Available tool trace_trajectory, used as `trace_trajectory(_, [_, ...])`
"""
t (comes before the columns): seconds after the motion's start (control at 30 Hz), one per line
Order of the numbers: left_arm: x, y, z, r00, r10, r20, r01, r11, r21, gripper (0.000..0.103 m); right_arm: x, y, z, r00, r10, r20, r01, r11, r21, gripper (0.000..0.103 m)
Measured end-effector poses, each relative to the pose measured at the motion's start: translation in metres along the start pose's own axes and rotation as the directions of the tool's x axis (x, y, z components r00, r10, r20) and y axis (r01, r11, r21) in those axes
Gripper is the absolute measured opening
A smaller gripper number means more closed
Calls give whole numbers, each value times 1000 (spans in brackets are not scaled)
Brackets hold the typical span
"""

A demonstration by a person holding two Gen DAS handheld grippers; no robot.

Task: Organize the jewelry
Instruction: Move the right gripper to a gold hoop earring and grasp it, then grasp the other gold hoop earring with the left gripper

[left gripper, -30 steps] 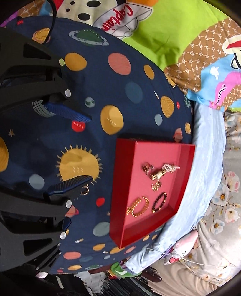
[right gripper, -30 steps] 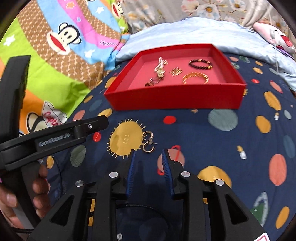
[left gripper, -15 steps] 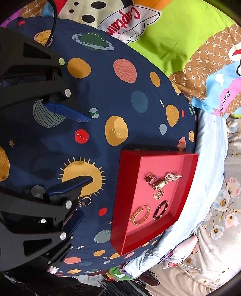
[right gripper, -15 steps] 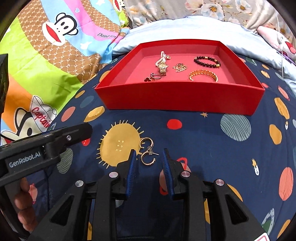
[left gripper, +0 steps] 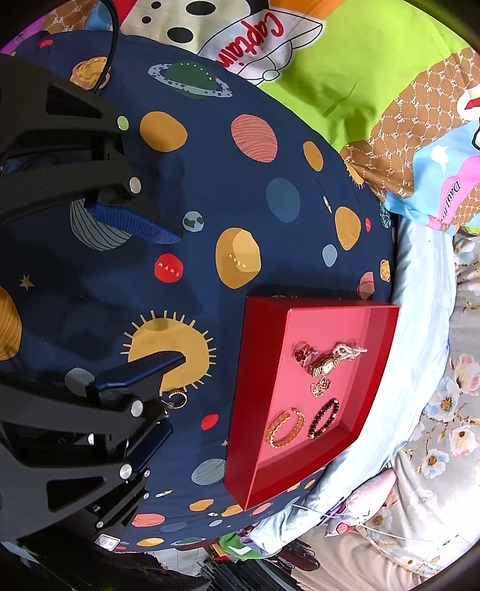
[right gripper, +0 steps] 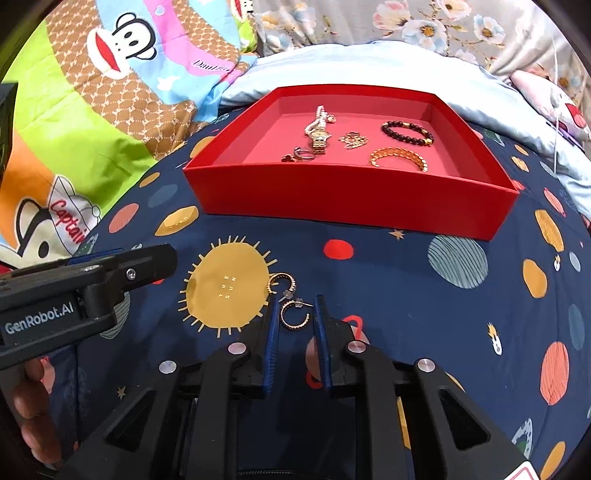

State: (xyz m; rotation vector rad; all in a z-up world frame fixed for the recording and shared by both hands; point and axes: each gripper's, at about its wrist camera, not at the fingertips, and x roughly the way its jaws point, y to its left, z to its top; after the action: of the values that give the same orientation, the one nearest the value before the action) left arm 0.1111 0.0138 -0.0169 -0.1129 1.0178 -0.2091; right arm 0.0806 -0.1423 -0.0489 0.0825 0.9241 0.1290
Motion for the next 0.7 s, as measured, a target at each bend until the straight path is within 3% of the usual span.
trace_trajectory(0.53, [24,-67,-7,997,-67,-32,71,989,129,58,-44,-56,-9,998,-56,39,50,988,149,18])
trace_trajectory(0.7, [38,-82,-9,999,-44,-31,49,985,167,44,-44,-57,-11,998,-54,39,48,987,155,18])
